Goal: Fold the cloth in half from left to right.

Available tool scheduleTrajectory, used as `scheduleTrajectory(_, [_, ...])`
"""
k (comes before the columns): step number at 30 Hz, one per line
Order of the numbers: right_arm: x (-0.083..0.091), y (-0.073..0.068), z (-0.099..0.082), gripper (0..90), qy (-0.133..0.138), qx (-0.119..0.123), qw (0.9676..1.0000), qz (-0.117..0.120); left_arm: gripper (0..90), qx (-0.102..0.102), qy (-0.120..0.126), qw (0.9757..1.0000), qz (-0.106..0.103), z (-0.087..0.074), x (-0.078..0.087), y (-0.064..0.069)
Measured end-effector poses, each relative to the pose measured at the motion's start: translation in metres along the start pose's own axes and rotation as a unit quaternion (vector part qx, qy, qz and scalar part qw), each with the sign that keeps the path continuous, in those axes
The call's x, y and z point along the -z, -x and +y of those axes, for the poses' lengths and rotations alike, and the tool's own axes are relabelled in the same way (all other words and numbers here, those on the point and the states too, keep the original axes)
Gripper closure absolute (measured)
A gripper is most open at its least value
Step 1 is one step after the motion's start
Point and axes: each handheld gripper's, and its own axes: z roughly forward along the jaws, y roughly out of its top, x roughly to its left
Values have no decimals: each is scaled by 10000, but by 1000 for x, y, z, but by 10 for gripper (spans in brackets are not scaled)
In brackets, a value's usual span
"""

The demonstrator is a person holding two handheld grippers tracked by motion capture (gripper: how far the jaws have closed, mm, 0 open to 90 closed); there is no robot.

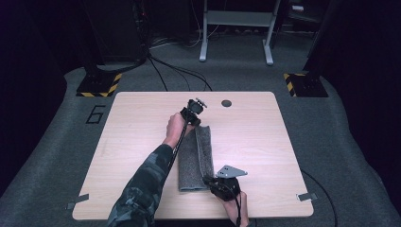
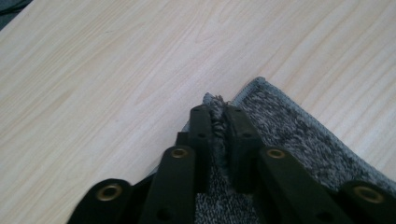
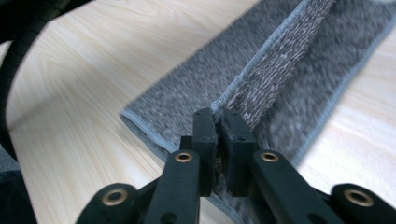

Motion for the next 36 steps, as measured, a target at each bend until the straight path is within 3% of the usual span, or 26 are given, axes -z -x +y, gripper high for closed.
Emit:
scheduleTrajectory(2, [2, 3, -4, 743, -94, -37, 9999, -100, 491, 222, 58, 9997, -24, 0, -1, -2])
scheduleTrajectory(5, [9, 9, -8, 603, -134, -190, 9995, -232, 272, 435, 307, 9985, -133, -1, 8, -6])
scheduleTrajectory(7, [14, 14, -11, 475, -97, -268, 9990, -338, 210, 452, 387, 9981, -158, -4, 16, -9])
scheduleTrajectory(9, [19, 22, -15, 404, -16, -363, 9986, -379, 162, 454, 400, 9980, -200, -7, 21, -12])
scheduleTrajectory(14, [27, 36, -18, 305, 45, -602, 9971, -459, 154, 430, 466, 9978, -189, -19, 33, -19])
scheduleTrajectory(19, [23, 38, -4, 260, 73, -374, 9979, -528, 152, 331, 428, 9984, -136, -38, 38, -14])
scheduleTrajectory(26, [6, 40, 13, 221, -211, -57, 9978, -623, 153, 82, 395, 9988, -270, -94, 50, 12])
scheduleTrajectory(30, [2, 45, 16, 221, -233, -171, 9977, -613, 154, 43, 429, 9982, -420, -123, 54, 27])
scheduleTrajectory(35, [-1, 47, 12, 217, -449, -227, 9963, -691, 153, 28, 496, 9970, -600, -151, 59, 46])
scheduleTrajectory(36, [-2, 47, 10, 218, -465, -159, 9962, -715, 153, 43, 494, 9966, -651, -157, 59, 50])
